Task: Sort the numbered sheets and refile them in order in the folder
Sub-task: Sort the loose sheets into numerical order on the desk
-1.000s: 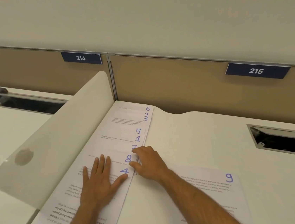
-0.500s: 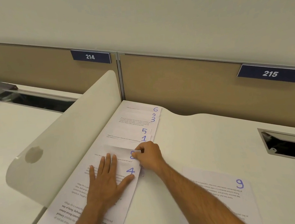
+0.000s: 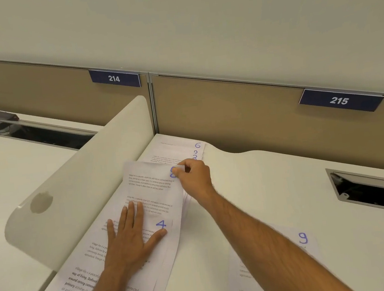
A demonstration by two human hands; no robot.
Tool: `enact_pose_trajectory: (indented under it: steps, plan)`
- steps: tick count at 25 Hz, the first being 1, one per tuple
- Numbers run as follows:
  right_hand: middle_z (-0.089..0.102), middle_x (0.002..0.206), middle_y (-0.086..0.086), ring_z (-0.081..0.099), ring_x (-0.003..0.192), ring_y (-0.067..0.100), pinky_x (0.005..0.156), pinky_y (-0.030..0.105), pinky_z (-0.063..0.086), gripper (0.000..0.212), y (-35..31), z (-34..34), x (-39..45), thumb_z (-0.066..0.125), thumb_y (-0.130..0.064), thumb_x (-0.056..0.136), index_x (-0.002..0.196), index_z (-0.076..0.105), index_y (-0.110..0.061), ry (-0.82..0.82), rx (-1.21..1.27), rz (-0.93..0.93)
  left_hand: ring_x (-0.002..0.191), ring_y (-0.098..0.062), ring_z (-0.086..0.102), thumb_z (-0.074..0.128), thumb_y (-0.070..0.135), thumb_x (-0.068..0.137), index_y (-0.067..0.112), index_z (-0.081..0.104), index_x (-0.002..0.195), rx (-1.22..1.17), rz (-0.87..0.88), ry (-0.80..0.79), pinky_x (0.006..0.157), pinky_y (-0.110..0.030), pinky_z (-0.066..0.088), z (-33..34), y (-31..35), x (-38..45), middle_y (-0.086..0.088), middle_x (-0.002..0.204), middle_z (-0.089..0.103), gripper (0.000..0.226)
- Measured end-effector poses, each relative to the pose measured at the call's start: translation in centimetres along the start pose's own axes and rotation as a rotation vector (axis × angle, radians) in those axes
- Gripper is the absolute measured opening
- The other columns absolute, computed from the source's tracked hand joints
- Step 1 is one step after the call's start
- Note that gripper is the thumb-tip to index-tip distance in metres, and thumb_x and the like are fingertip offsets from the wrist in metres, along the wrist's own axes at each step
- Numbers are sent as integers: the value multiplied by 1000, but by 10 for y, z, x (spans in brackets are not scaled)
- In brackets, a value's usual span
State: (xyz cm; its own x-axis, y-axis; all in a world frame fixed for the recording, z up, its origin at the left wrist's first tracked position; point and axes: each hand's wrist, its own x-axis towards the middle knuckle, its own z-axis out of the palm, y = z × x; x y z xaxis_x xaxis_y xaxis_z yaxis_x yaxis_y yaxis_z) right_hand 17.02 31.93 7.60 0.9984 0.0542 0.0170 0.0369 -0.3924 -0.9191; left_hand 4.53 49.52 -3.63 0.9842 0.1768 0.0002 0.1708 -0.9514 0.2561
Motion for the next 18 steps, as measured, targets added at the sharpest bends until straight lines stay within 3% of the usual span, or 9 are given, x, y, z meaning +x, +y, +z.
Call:
enact_pose_trajectory:
  steps: [9, 13, 18]
  plan:
    - [66, 69, -5, 53, 61, 9, 62, 26, 46, 16, -36, -40, 20, 70, -18, 89, 75, 68, -11, 182, 259, -93, 150, -11, -21, -6, 95, 70, 25, -30, 150, 18, 5, -27, 123, -49, -10, -3, -2, -3, 5, 161, -27, 109]
    - [73, 83, 13, 58, 68, 9, 62, 25, 48, 14, -57, -68, 26, 67, -19, 92, 85, 69, -7, 215, 332, -204, 151, -11, -17, -8, 96, 67, 21, -26, 151, 21, -2, -42, 123, -51, -10, -2, -3, -2, 4, 163, -22, 115]
    - [72, 84, 5, 66, 67, 5, 59, 22, 51, 11, -68, -96, 14, 65, -16, 96, 91, 67, -5, 143, 351, -308, 153, -15, -10, -7, 98, 62, 17, -15, 157, 50, -12, -21, 123, -52, -5, -4, 0, 1, 2, 167, -11, 125]
